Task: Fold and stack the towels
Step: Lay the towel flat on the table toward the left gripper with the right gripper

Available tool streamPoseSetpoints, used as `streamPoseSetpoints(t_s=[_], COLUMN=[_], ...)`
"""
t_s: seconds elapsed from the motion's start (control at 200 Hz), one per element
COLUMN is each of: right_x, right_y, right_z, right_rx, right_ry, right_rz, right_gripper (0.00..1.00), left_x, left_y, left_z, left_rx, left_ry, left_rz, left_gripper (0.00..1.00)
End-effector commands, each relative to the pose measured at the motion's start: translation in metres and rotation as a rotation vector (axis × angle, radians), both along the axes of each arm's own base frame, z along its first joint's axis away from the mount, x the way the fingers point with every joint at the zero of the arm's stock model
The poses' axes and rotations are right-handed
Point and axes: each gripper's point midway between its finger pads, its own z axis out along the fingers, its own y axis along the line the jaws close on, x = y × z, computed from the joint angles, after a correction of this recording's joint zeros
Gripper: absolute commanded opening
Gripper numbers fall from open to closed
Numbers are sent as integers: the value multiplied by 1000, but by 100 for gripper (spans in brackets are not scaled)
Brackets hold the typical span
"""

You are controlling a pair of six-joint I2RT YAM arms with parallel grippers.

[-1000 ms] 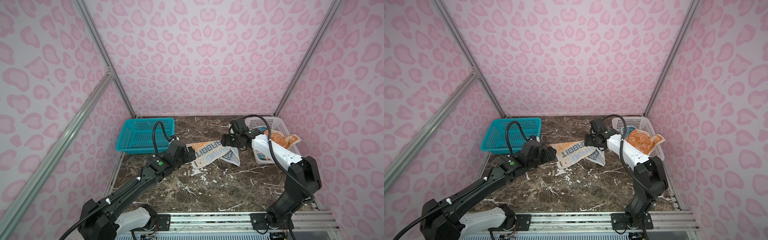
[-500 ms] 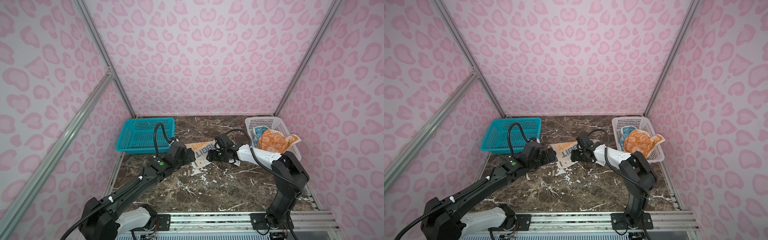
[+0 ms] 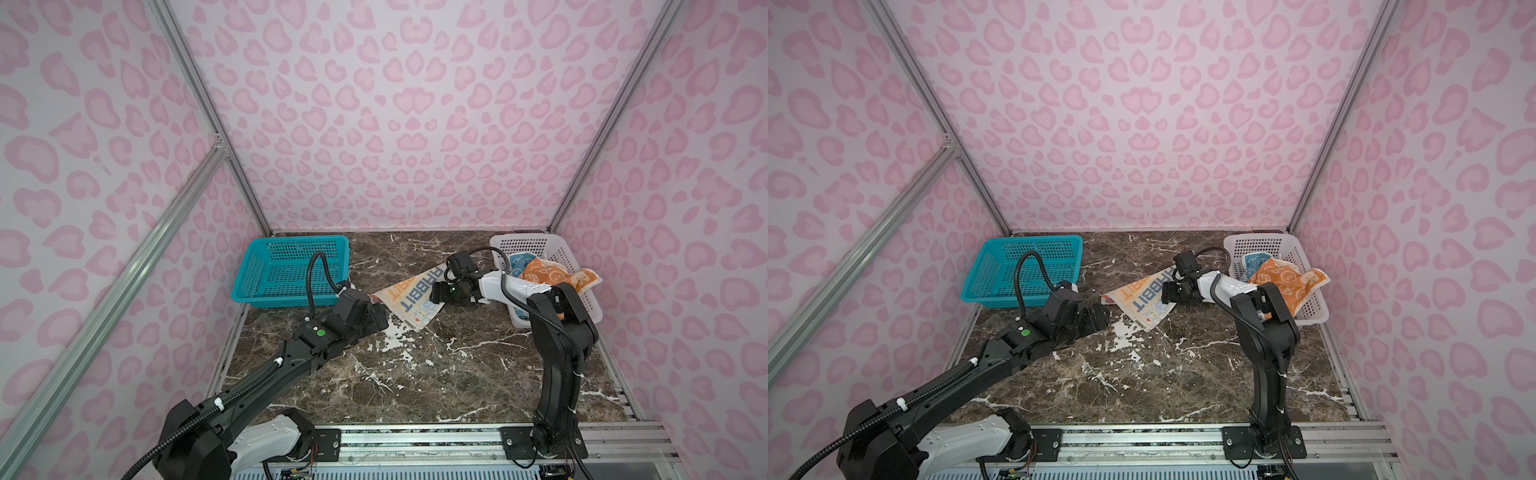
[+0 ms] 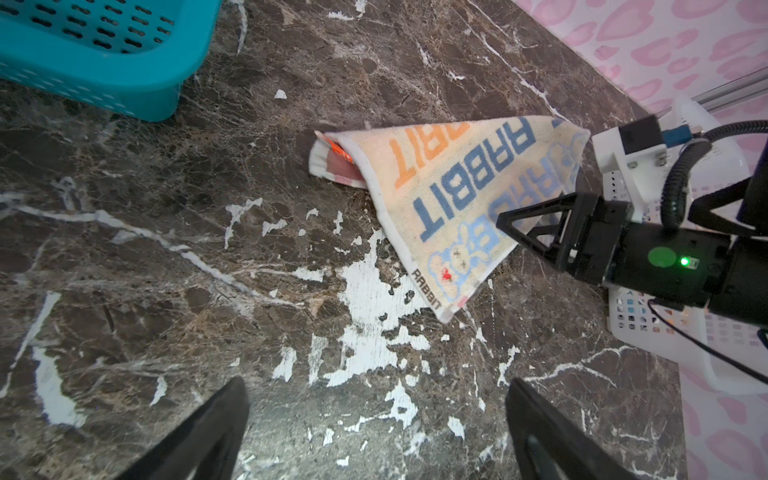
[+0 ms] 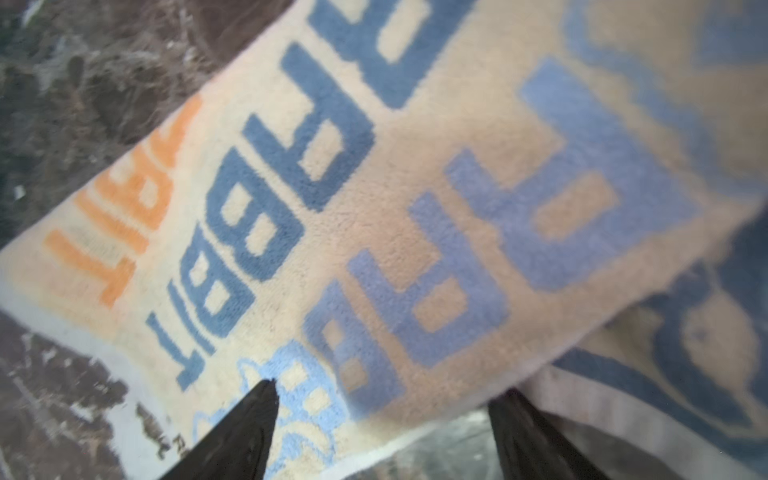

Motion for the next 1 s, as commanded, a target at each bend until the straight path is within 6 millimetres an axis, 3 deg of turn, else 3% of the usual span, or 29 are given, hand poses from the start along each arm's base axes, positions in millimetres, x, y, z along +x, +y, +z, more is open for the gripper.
streamPoseSetpoints(t_s=[0.0,0.125,0.23,0.435,0.675,0.995], right_x=[-9,-28,-55,-90,-103,-102], right_y=[-21,-1,23,56,77,73], right_z=[7,40,45,26,8,-15], right_rx=[-117,-148,-164,-192,-259,-342], right_ry=[31,-38,-55,-25,-4,27], right_rz=[22,77,148,245,314,317], right_gripper=[83,84,84,79,66,48], left_x=[3,5,7,7,-1,-4], left_y=[-5,-6,-8,-8,2,4], left_z=[1,0,-5,-6,-3,-5], left_rx=[-3,6,15,18,22,19], left_ry=[-3,-4,5,12,1,5], left_rz=[-16,-22,-27,-30,-17,-15], left_gripper=[97,97,97,97,97,97])
